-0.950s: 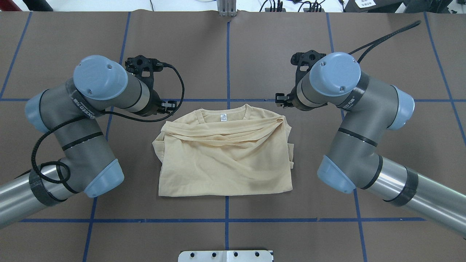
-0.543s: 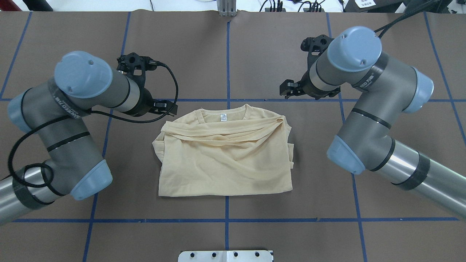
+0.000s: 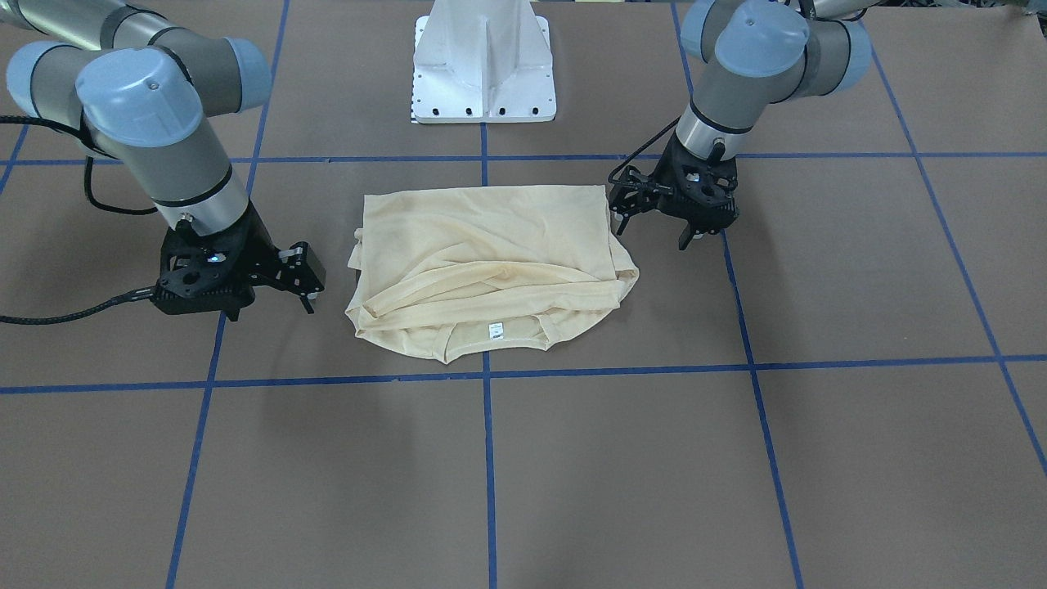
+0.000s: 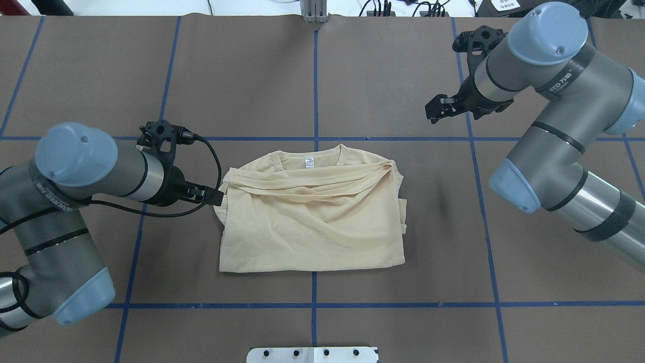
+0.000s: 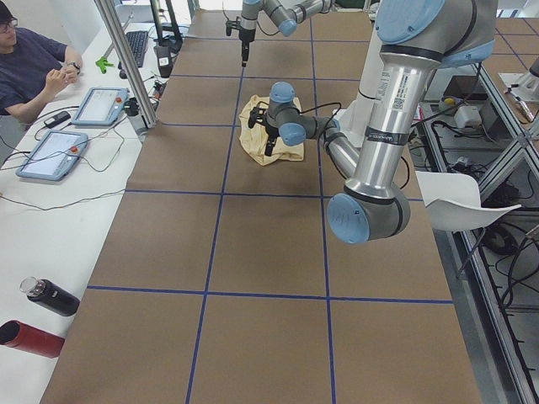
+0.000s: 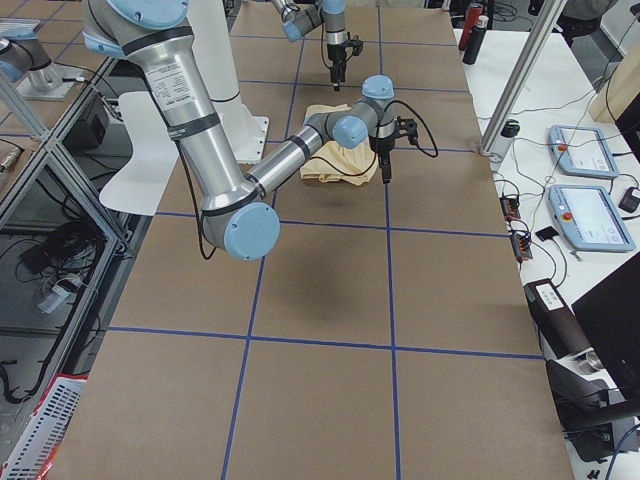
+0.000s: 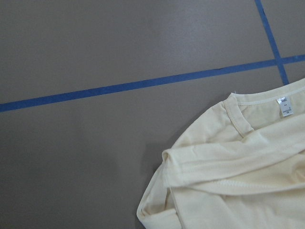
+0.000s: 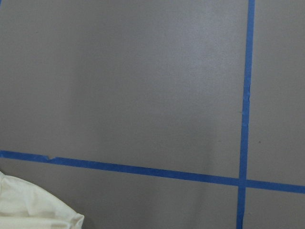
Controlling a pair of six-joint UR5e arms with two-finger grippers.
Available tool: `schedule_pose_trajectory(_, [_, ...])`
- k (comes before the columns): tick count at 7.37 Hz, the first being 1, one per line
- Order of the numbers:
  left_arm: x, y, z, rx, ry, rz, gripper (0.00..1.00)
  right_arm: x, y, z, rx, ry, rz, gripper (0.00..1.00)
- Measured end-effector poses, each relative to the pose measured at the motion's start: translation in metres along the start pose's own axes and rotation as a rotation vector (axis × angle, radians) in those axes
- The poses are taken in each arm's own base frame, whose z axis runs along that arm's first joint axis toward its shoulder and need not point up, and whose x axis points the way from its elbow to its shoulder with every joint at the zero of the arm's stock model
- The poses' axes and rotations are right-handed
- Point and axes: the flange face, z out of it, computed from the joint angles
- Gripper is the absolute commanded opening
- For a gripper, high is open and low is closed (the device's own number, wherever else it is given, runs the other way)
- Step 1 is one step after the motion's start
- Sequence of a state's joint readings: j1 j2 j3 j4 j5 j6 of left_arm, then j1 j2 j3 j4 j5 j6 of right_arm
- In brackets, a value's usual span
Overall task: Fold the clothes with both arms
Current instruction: 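Lower the left gripper to the folded shirt's near corner and grasp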
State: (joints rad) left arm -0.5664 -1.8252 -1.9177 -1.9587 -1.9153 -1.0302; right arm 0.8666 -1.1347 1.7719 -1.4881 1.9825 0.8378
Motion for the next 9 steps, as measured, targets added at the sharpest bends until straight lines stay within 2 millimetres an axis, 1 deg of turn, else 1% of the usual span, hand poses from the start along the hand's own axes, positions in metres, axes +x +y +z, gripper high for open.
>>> schedule_pose_trajectory(1, [0.002, 0.025, 0.012, -0.017, 0.039, -0.019, 1.0, 0.004, -0.001, 0.001, -0.001, 0.004, -0.003, 0.99])
schedule_pose_trajectory(2, [0.009, 0.047, 0.023, -0.032, 0.06, -0.039, 0.99, 0.007, -0.001, 0.002, -0.001, 0.006, -0.003, 0.99])
schedule_pose_trajectory(3, [0.019, 0.065, 0.036, -0.038, 0.062, -0.055, 0.89, 0.008, -0.001, 0.003, -0.002, 0.008, -0.003, 0.99])
schedule_pose_trajectory(4, [0.03, 0.079, 0.049, -0.048, 0.06, -0.065, 0.75, 0.008, -0.001, 0.003, -0.003, 0.008, -0.003, 0.99])
schedule_pose_trajectory(5, [0.038, 0.086, 0.059, -0.057, 0.06, -0.068, 0.62, 0.008, 0.0, 0.003, -0.003, 0.008, -0.002, 0.99])
schedule_pose_trajectory(6, [0.043, 0.09, 0.066, -0.065, 0.057, -0.069, 0.49, 0.008, 0.0, 0.004, -0.003, 0.008, -0.002, 0.99])
schedule_pose_trajectory(8, [0.044, 0.092, 0.071, -0.069, 0.054, -0.071, 0.0, 0.008, 0.0, 0.004, -0.004, 0.008, -0.002, 0.99])
schedule_pose_trajectory(9, [0.044, 0.092, 0.071, -0.07, 0.054, -0.072, 0.0, 0.007, 0.0, 0.004, -0.003, 0.007, -0.002, 0.99])
